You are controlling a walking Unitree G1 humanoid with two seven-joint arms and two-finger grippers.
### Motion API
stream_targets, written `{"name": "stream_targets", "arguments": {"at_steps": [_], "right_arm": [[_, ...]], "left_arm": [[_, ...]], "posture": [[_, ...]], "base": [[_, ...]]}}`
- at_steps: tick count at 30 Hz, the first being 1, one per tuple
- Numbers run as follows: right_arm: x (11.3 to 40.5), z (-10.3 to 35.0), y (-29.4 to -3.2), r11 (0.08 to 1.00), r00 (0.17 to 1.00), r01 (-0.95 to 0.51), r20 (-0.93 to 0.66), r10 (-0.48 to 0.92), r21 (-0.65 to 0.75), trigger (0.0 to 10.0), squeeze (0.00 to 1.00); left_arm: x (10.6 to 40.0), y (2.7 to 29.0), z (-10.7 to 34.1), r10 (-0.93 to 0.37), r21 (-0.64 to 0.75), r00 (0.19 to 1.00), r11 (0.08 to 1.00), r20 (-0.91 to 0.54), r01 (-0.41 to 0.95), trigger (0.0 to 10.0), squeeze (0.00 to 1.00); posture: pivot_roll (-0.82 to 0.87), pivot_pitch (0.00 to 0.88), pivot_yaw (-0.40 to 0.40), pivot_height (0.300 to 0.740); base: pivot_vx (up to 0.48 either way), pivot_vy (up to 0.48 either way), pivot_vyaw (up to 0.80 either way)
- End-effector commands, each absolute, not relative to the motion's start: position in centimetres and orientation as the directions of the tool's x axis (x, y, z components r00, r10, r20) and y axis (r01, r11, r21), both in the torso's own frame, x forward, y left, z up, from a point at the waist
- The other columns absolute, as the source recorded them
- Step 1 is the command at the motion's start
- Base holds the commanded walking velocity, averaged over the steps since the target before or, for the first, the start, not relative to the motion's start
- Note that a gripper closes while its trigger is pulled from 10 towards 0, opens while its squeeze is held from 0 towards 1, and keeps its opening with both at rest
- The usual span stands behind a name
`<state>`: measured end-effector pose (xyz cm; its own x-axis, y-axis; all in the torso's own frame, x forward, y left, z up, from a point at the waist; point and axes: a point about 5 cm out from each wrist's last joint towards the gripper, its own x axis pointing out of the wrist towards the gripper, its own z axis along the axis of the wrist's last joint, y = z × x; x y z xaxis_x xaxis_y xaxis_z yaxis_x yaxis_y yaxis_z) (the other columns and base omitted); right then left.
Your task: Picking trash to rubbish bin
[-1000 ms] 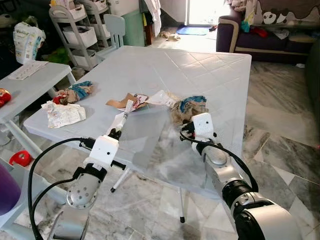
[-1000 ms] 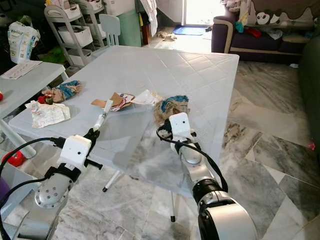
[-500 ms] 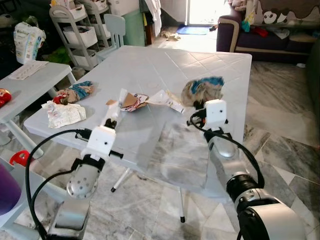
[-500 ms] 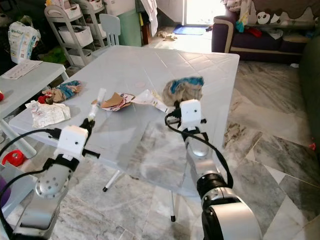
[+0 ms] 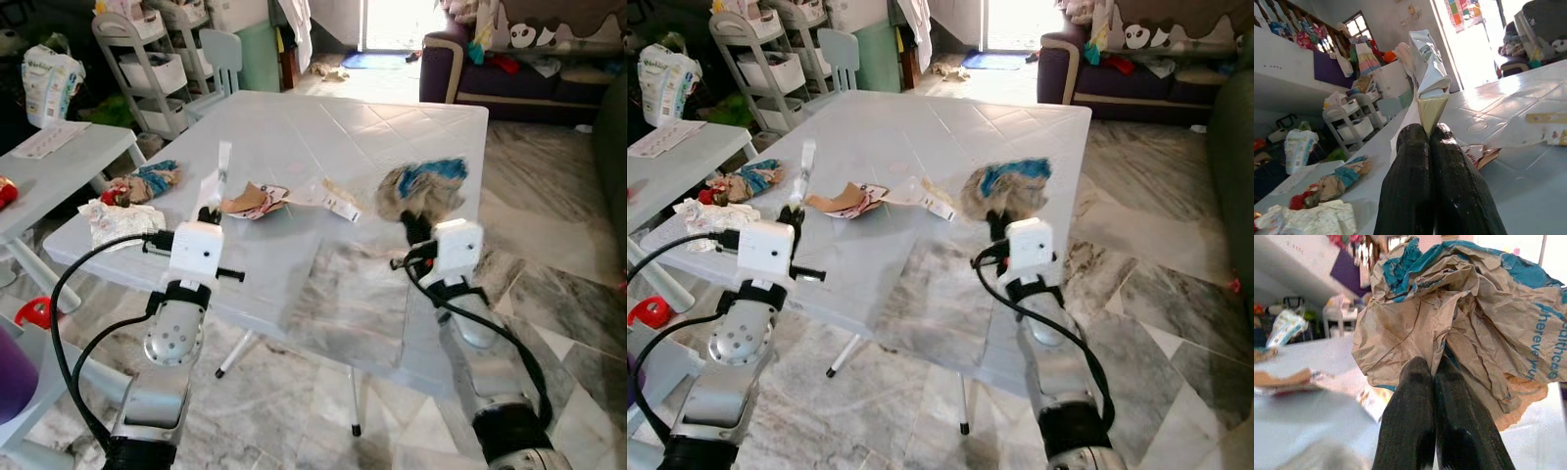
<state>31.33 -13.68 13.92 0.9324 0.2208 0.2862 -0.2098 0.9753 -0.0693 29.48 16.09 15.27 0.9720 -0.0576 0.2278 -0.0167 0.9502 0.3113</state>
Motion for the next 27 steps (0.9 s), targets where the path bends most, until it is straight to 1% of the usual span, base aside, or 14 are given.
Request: {"name": "stream_targets", "arguments": {"at_steps": [1,2,6,18,27], "right_arm": [[31.0,14.2,-13.1,0.972,0.930,-0.223,0.282,0.236,-0.078,10.0,0.00],[30.5,14.5,-13.0,0.970,0.931,-0.227,0.274,0.242,-0.087,10.0,0.00],[30.1,14.9,-12.9,0.970,0.935,-0.232,0.257,0.244,-0.077,10.0,0.00],[30.0,15.9,-12.9,0.965,0.936,-0.250,0.235,0.263,-0.081,10.0,0.00],[29.8,16.1,-12.7,0.961,0.936,-0.265,0.218,0.276,-0.078,10.0,0.00]], "left_arm": [[29.9,16.2,15.1,-0.045,0.305,0.976,0.952,0.212,-0.023,10.0,0.00],[30.1,15.9,15.2,-0.048,0.295,0.976,0.955,0.213,-0.018,10.0,0.00],[30.5,15.7,15.4,-0.033,0.275,0.976,0.961,0.217,-0.028,10.0,0.00],[30.9,16.0,15.6,0.061,0.221,0.973,0.969,0.223,-0.111,10.0,0.00],[30.9,16.1,15.6,0.051,0.205,0.976,0.974,0.213,-0.096,10.0,0.00]], "posture": [[-0.04,0.000,0.052,0.740],[-0.04,0.000,0.052,0.740],[-0.05,0.000,0.053,0.740],[-0.06,0.000,0.039,0.740],[-0.06,0.000,0.039,0.740]], "base": [[0.000,0.000,0.00],[0.000,0.000,0.80],[0.000,0.000,0.80],[0.000,0.000,0.80],[0.000,0.000,0.80]]}}
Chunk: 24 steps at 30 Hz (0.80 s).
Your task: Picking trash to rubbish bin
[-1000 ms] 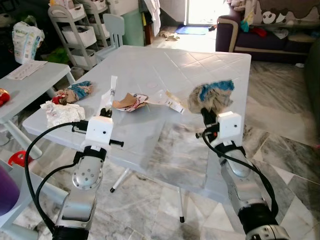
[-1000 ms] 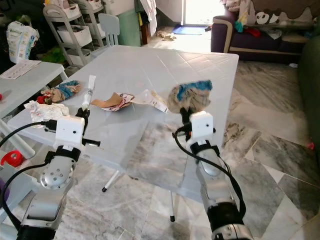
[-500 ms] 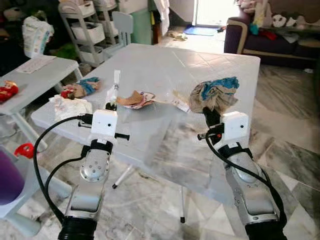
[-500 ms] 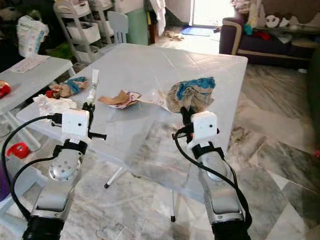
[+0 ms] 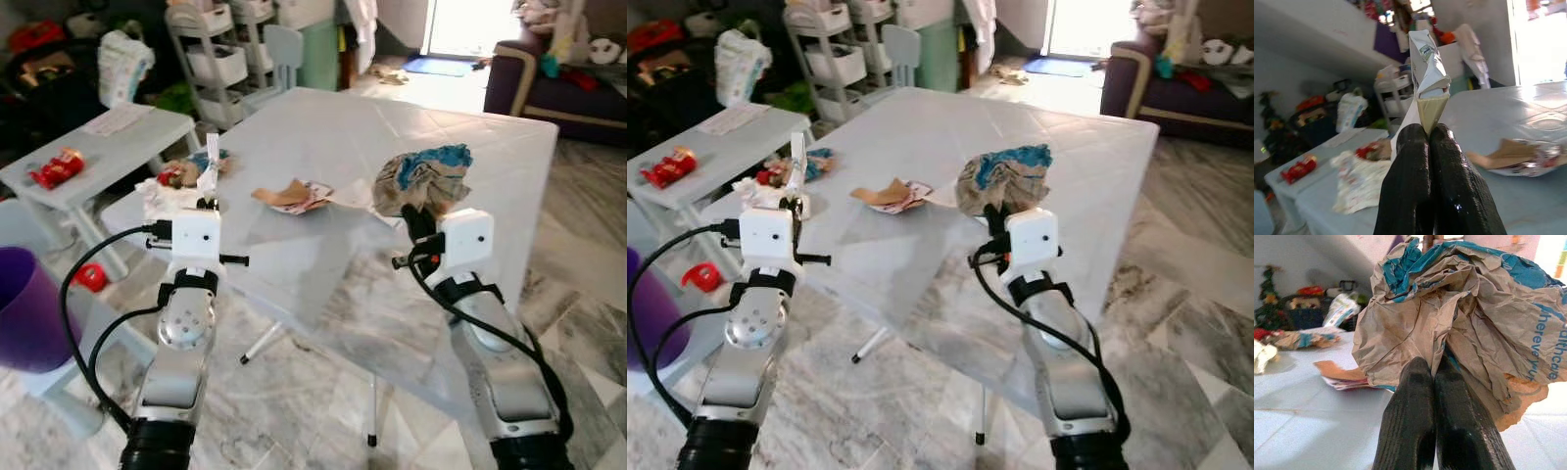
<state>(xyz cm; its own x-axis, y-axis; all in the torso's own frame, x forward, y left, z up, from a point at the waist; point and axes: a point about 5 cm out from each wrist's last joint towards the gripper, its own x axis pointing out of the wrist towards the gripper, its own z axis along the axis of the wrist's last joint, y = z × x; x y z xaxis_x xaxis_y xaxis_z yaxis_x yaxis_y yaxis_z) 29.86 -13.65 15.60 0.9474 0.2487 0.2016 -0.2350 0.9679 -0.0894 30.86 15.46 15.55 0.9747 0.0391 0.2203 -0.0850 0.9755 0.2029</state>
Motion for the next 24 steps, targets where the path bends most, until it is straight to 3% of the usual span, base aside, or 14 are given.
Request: {"name": "stream_targets", "arguments": {"at_steps": [1,24], "right_arm": [[29.77,16.13,-12.75,0.961,0.936,-0.265,0.218,0.276,-0.078,10.0,0.00],[29.65,16.09,-11.99,0.951,0.929,-0.302,0.204,0.309,-0.067,10.0,0.00]], "left_arm": [[30.92,16.12,15.64,0.051,0.205,0.976,0.974,0.213,-0.096,10.0,0.00],[31.00,15.75,15.66,0.020,0.186,0.981,0.981,0.192,-0.057,10.0,0.00]], "posture": [[-0.06,0.000,0.039,0.740],[-0.05,0.000,0.039,0.740]], "base": [[0.000,0.000,0.80],[0.000,0.000,0.80]]}}
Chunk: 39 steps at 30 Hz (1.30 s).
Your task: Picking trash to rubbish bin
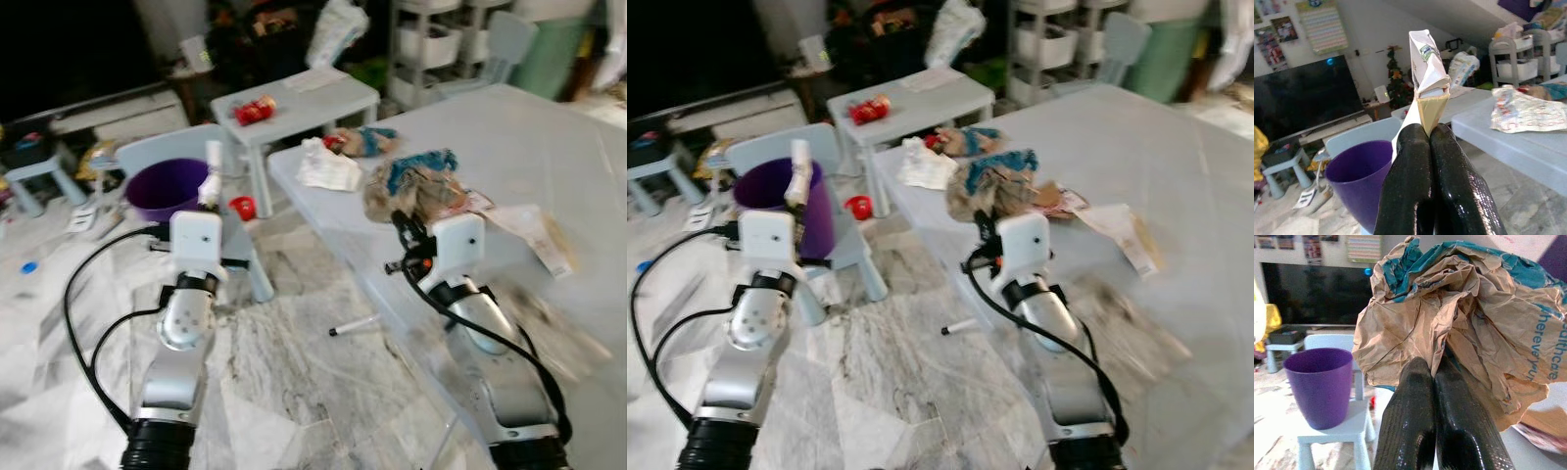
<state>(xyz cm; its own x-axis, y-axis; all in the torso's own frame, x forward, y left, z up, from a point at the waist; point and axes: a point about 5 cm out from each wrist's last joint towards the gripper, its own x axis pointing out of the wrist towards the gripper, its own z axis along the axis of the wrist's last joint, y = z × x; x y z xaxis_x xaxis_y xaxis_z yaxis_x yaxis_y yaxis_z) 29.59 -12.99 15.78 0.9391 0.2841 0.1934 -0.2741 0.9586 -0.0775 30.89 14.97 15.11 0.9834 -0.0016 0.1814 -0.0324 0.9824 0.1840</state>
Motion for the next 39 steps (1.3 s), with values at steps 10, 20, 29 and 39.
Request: {"name": "stream_targets", "arguments": {"at_steps": [10,20,29,39], "right_arm": [[29.5,16.0,-11.5,0.947,0.925,-0.314,0.206,0.320,-0.060,10.0,0.00],[29.5,16.1,-11.3,0.945,0.922,-0.322,0.211,0.326,-0.056,10.0,0.00],[29.6,16.2,-11.3,0.947,0.922,-0.318,0.222,0.317,-0.030,10.0,0.00],[29.6,16.3,-11.2,0.948,0.922,-0.317,0.226,0.314,-0.025,10.0,0.00]], "left_arm": [[30.9,15.1,15.6,-0.020,0.184,0.982,0.983,0.189,-0.015,10.0,0.00],[31.1,15.0,15.8,-0.039,0.191,0.981,0.982,0.190,0.002,10.0,0.00],[30.9,14.4,15.9,-0.118,0.144,0.975,0.985,0.189,0.091,10.0,0.00],[30.7,14.1,15.9,-0.156,0.113,0.970,0.984,0.185,0.137,10.0,0.00]], "posture": [[-0.05,0.000,0.049,0.740],[-0.05,0.000,0.050,0.740],[-0.05,0.000,0.054,0.740],[-0.05,0.000,0.056,0.740]], "base": [[0.000,0.000,0.80],[0.000,0.000,0.80],[0.000,0.000,0.27],[0.102,0.000,0.00]]}}
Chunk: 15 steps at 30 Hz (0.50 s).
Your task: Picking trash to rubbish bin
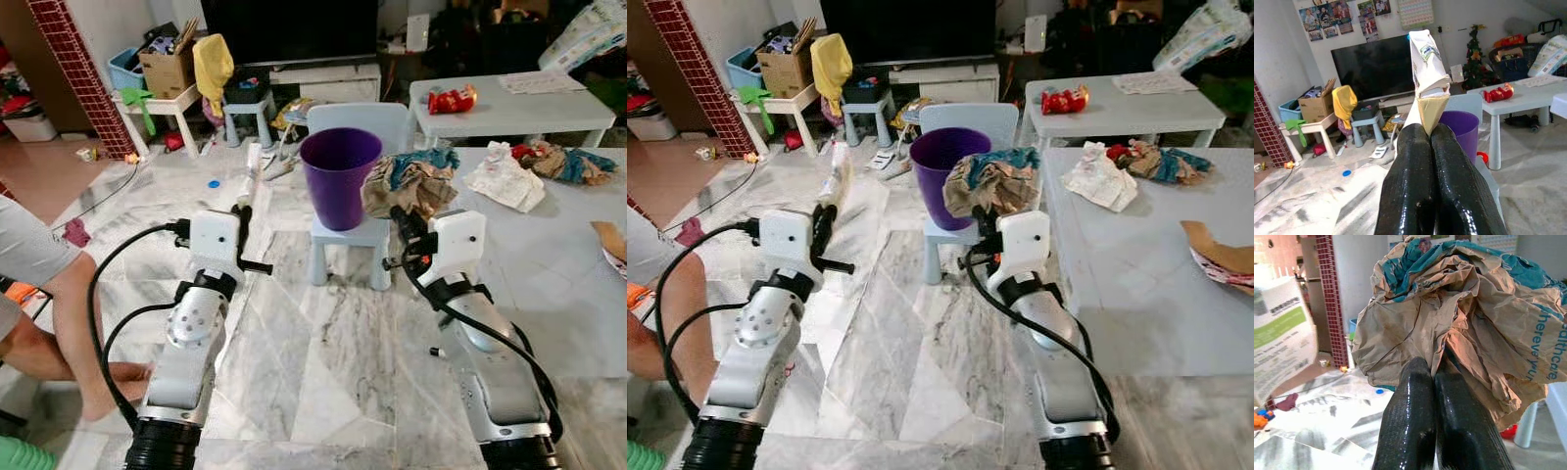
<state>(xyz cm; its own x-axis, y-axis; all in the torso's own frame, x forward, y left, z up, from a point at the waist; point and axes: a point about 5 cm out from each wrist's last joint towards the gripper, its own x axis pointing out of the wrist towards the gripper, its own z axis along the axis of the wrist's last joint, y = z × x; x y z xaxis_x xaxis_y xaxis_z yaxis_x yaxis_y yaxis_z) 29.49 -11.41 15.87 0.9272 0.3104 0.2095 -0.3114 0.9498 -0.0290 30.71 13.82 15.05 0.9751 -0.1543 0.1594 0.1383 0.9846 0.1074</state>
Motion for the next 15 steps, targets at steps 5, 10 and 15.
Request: {"name": "stream_targets", "arguments": {"at_steps": [5,10,15], "right_arm": [[29.49,16.21,-11.03,0.944,0.918,-0.328,0.225,0.326,-0.029,10.0,0.00],[29.47,16.19,-10.98,0.943,0.917,-0.330,0.225,0.328,-0.031,10.0,0.00],[29.45,16.18,-10.98,0.943,0.916,-0.332,0.226,0.330,-0.030,10.0,0.00]], "left_arm": [[30.69,14.04,15.82,-0.168,0.106,0.968,0.983,0.186,0.150,10.0,0.00],[30.70,14.06,15.77,-0.167,0.101,0.969,0.983,0.184,0.151,10.0,0.00],[30.70,14.06,15.72,-0.167,0.094,0.969,0.984,0.180,0.152,10.0,0.00]], "posture": [[-0.05,0.000,0.056,0.740],[-0.05,0.000,0.056,0.740],[-0.05,0.000,0.055,0.740]], "base": [[0.285,0.000,0.00],[0.406,0.000,0.00],[0.403,0.000,0.00]]}}
